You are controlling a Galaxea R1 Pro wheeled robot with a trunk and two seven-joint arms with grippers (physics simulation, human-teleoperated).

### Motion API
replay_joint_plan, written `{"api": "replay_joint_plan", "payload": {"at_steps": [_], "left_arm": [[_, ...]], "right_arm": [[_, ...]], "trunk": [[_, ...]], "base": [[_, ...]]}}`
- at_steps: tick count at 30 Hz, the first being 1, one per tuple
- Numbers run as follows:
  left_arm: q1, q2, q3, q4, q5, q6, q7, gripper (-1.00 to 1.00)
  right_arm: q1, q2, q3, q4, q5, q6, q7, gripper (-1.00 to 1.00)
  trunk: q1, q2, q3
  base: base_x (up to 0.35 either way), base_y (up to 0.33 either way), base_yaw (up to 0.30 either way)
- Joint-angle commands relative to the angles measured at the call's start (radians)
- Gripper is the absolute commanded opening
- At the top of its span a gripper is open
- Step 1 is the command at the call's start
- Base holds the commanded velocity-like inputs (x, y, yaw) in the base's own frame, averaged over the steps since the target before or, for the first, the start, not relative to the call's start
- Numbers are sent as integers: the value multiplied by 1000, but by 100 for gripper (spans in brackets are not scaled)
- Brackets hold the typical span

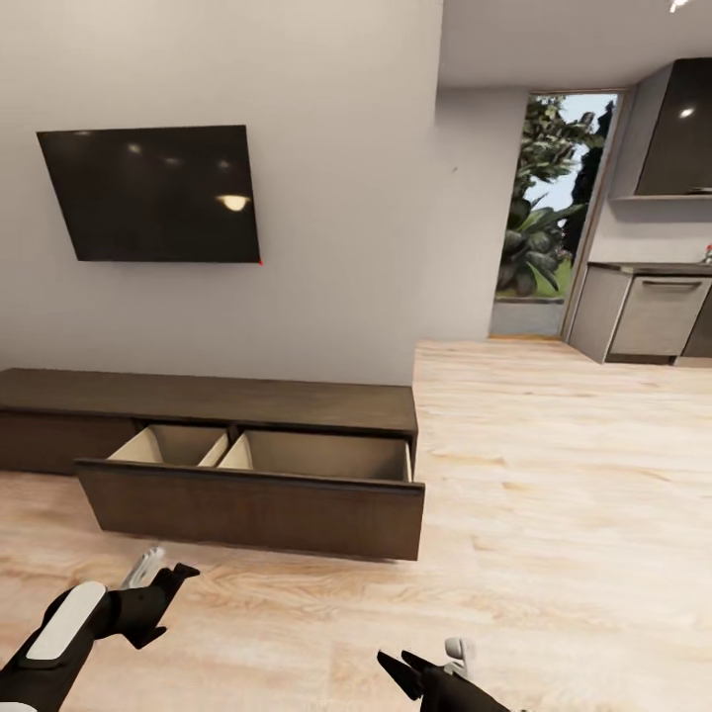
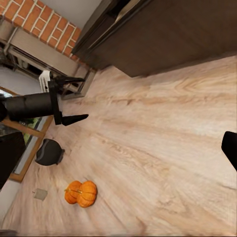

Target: Place each of the two pumpkins and all three candles from the living room inside a cabinet in the living room (use any cabinet), then make sure every cabinet is closed, and position the cauldron so it is next to a table in the living room.

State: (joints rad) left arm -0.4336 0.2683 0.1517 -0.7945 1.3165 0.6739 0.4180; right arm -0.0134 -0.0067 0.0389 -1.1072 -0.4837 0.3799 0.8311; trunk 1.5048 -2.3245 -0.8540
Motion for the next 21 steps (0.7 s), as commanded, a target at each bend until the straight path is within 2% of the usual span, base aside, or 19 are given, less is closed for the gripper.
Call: {"api": "replay_joint_plan", "payload": {"at_steps": [1,9,21], "left_arm": [[-1,-1,2,-1,11,3,10,100],[-1,-3,2,-2,11,3,10,100],[-1,-4,-8,-3,10,3,10,100]], "right_arm": [[0,-1,1,0,-10,8,-1,100],[0,2,5,-2,-10,5,-1,100],[0,3,6,0,-10,5,-2,100]], "trunk": [[-1,0,0],[-1,0,7],[-1,0,16]], "base": [[-271,-98,233],[-284,-116,233],[-270,-189,207]]}}
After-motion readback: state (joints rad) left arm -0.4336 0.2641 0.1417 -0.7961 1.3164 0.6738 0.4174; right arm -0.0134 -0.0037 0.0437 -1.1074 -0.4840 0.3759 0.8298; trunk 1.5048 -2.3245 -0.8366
